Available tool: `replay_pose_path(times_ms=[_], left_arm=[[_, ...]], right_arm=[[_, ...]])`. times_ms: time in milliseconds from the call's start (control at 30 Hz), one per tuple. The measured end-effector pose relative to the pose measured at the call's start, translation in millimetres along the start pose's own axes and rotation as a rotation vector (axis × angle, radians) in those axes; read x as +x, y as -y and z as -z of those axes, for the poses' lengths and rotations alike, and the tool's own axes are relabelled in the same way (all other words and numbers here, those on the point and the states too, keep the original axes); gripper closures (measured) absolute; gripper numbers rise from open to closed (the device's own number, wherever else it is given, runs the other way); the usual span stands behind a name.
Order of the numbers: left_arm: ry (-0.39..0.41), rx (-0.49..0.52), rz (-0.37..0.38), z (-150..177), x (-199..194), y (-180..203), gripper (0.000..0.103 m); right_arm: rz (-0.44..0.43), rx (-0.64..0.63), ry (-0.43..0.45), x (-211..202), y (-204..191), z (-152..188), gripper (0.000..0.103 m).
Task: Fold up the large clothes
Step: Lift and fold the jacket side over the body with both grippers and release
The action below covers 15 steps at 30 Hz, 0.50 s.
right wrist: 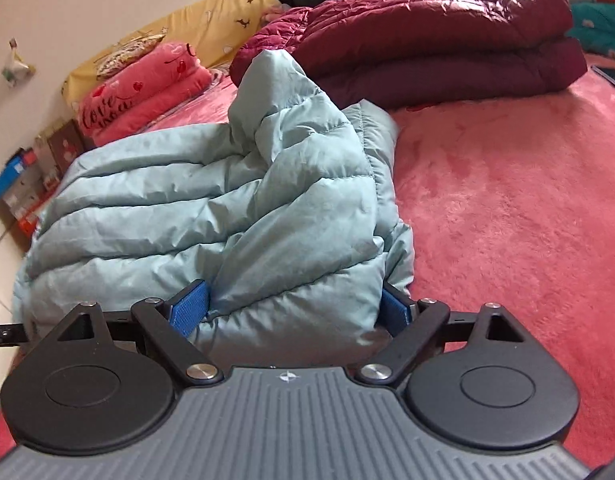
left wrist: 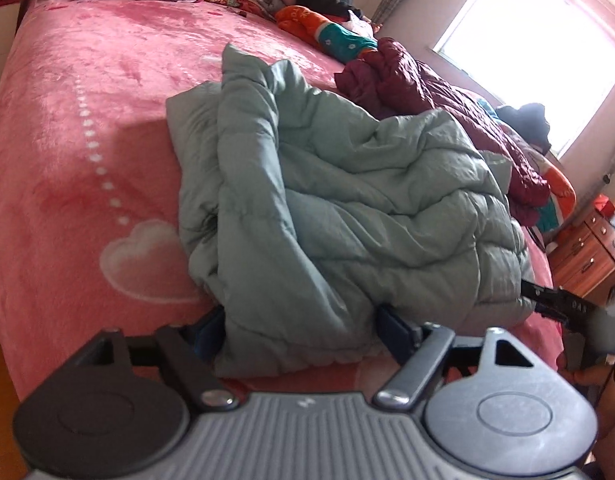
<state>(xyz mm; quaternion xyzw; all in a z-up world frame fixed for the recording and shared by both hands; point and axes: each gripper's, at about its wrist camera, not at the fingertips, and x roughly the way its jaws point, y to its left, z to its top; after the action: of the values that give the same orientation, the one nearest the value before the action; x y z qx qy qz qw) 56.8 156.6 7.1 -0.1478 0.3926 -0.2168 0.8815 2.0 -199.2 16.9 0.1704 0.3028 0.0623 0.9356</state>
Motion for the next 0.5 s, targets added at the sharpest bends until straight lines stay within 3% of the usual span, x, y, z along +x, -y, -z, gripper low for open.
replay_pose_path(times_ms=[33, 67, 100, 167, 233, 300, 500], left_arm=[[0.000, 0.009, 0.003, -0.1, 0.7, 0.7, 0.039], [-0.001, 0.011, 0.008, -0.4, 1.4, 1.2, 0.052], [-0.002, 0.006, 0.018, -1.2, 1.8, 0.6, 0.065], [0.006, -0.014, 0.034, -2.5, 0.2, -1.7, 0.076], [0.020, -0.018, 0.048, -3.8, -2.7, -2.1, 0.081], [0.031, -0.022, 0.063, -4.8, -5.7, -1.9, 0.085], [0.080, -0.074, 0.114, -8.2, -24.3, -10.5, 0.090]], right_arm=[[0.002, -0.001, -0.001, 1.6, -2.2, 0.1, 0.000], [0.008, -0.001, -0.003, 3.8, -4.8, 0.0, 0.000], [0.010, 0.004, -0.006, 3.7, -5.6, 0.7, 0.006], [0.004, 0.039, -0.006, 1.9, -3.9, -1.6, 0.022], [-0.008, 0.078, -0.002, -3.4, 0.3, -1.0, 0.045], [-0.012, 0.097, -0.001, -9.0, 0.5, -0.8, 0.057], [0.059, 0.071, 0.016, -17.2, -20.3, 6.5, 0.074]])
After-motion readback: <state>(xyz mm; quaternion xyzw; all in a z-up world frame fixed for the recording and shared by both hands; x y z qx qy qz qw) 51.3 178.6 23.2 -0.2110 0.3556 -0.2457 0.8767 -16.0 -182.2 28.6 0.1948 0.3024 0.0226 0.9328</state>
